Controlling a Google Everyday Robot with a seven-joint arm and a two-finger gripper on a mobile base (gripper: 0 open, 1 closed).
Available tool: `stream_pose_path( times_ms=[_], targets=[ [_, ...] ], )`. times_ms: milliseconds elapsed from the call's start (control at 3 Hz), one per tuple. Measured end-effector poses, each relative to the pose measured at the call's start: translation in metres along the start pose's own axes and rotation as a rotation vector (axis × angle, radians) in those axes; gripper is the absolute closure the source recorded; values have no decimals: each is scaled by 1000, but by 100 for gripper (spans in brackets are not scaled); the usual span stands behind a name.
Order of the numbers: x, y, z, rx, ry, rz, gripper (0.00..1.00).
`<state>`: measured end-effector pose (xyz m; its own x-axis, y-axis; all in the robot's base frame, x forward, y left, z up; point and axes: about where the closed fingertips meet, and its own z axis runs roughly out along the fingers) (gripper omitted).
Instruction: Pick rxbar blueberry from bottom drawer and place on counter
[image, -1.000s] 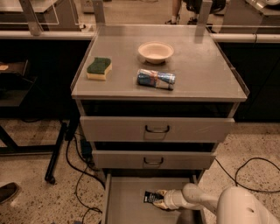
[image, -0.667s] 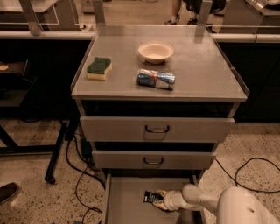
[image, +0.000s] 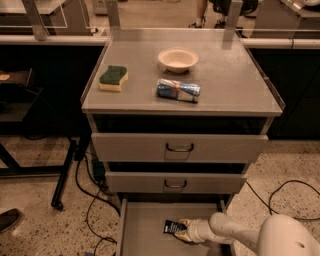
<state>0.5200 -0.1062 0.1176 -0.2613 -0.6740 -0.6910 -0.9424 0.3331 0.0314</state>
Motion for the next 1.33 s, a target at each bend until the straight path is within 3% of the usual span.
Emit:
stream_pose_path(
  times_ms=[1000,1333],
  targets=[
    [-49,60,-127,199,-56,-11,100],
    [-48,70,-127,191,-58,-6,100]
  ],
)
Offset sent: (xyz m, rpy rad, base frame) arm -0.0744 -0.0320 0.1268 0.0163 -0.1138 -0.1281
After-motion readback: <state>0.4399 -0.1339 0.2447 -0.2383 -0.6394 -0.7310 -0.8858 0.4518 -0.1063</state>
